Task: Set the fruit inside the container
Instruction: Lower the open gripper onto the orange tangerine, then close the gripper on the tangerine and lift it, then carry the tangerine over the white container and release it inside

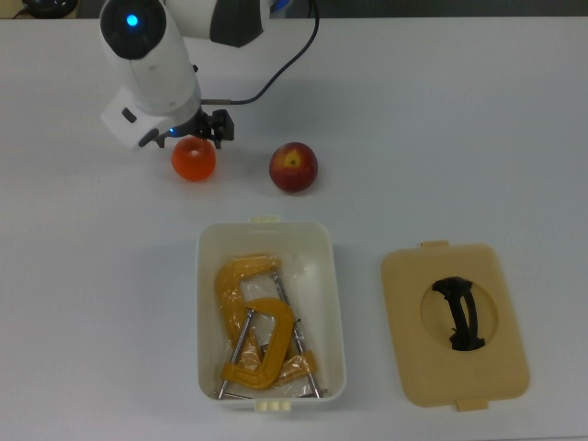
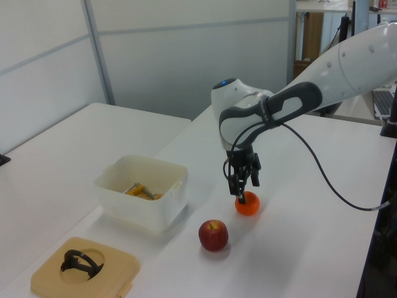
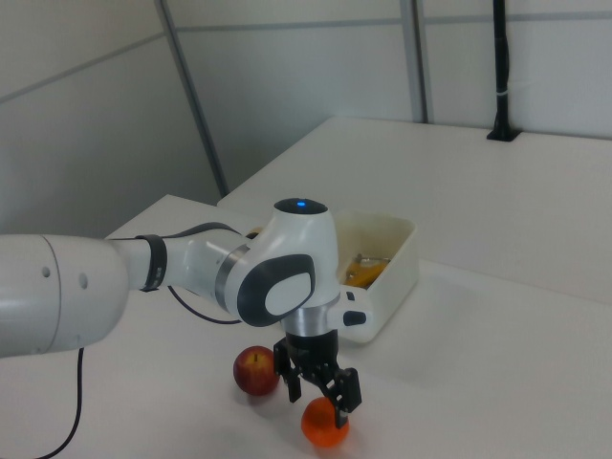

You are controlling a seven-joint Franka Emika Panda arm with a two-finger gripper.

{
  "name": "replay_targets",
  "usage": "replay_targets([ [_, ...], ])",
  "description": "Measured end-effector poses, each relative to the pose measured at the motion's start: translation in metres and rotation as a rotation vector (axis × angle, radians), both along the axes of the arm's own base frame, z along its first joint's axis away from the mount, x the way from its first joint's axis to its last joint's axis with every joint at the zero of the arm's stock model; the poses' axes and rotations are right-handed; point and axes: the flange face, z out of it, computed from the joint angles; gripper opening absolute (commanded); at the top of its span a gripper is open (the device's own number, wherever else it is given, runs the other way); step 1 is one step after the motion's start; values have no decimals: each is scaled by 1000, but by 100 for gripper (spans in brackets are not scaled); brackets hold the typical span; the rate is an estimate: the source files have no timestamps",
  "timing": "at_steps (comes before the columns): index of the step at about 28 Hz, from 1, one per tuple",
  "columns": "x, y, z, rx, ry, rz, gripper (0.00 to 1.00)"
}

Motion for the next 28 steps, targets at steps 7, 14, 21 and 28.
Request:
replay_targets([
  [7, 4, 10, -19, 6, 14, 18, 85],
  [14, 7, 12, -24, 6, 10, 17, 31],
  [21, 26, 10, 7, -4, -62, 4, 29],
  [28, 57, 14, 83, -25, -218, -36, 31],
])
